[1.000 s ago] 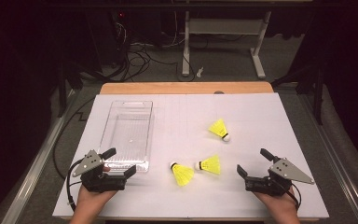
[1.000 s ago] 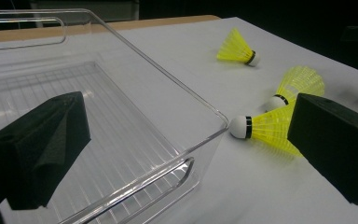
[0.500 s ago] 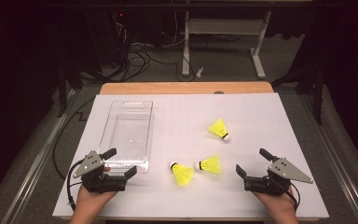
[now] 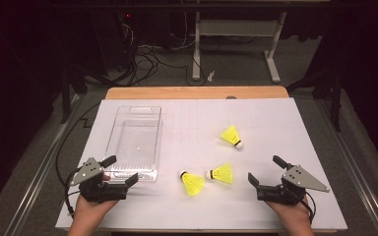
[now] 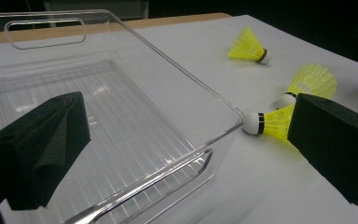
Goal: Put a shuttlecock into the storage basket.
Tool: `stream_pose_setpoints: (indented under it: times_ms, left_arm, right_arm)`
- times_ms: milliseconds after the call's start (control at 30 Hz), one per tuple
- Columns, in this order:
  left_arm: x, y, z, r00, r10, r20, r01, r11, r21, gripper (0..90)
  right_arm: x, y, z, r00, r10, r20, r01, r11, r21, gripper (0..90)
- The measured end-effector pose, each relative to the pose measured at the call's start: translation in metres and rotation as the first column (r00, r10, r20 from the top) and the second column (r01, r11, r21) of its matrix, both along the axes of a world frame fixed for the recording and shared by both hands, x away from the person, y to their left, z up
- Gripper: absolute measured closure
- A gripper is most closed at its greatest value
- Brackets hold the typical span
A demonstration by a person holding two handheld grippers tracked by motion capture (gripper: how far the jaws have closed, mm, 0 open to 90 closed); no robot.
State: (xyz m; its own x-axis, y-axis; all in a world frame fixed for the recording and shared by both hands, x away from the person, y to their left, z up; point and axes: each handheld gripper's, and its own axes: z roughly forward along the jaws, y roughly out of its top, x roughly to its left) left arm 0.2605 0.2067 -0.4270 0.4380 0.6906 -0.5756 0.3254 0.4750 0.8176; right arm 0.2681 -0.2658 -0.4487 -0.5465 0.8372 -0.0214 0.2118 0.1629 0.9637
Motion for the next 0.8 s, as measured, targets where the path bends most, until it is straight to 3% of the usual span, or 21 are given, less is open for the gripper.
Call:
stream_pose_setpoints:
  times_ms: [500,733,800]
  left_arm:
    - [0.004,0.022,0.001,0.9982,0.059,0.004,-0.059,0.9982,-0.012,0.2]
    - [0.005,0.034,-0.001,0.9967,0.081,-0.005,-0.081,0.9966,0.016,0.2]
    - [0.005,0.038,-0.001,0.9957,0.092,-0.008,-0.092,0.9957,0.001,0.2]
  right_arm:
    - [0.001,0.001,0.0,1.0,-0.007,0.003,0.007,1.0,-0.009,0.1]
    - [0.002,-0.001,0.0,0.9998,-0.016,0.009,0.016,1.0,-0.004,0.2]
    - [0.002,-0.002,0.0,0.9998,-0.016,0.009,0.016,1.0,-0.005,0.2]
